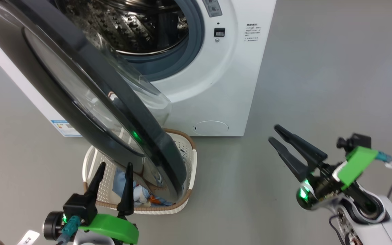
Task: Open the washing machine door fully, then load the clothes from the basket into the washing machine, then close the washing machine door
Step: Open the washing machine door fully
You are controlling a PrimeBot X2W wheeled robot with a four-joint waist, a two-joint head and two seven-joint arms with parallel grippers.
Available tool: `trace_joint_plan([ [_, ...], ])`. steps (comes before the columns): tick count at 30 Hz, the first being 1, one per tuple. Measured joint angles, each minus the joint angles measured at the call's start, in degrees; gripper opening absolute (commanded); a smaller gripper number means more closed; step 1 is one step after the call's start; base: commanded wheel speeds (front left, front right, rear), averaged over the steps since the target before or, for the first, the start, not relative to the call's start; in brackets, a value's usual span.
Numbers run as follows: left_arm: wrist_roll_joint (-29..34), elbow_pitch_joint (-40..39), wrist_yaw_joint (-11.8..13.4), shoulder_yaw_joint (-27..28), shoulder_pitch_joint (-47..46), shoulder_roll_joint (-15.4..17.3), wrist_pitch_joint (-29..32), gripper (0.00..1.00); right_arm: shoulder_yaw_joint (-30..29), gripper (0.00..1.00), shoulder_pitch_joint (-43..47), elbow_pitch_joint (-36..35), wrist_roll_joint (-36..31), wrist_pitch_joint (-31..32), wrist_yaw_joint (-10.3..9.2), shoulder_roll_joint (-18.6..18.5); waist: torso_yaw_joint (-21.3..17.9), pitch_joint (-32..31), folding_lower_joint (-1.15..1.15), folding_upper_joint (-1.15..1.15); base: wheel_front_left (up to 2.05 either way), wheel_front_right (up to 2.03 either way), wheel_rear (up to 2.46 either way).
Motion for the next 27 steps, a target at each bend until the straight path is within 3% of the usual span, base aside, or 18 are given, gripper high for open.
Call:
trace_joint_plan([
  [18,0.0,0.2,-0.5,0.3,1.2,0.0,0.0,1.00,-13.8,1.00,14.6,-10.1,-10.4,-12.5,0.00,-0.1,-0.6,-1.3,0.00,0.00,0.00,0.00,0.00],
  [27,0.0,0.4,-0.5,0.5,2.3,0.0,0.0,1.00,-15.1,1.00,18.7,-16.2,-26.0,-25.3,0.00,-1.2,-1.2,-2.0,0.00,0.00,0.00,0.00,0.00],
])
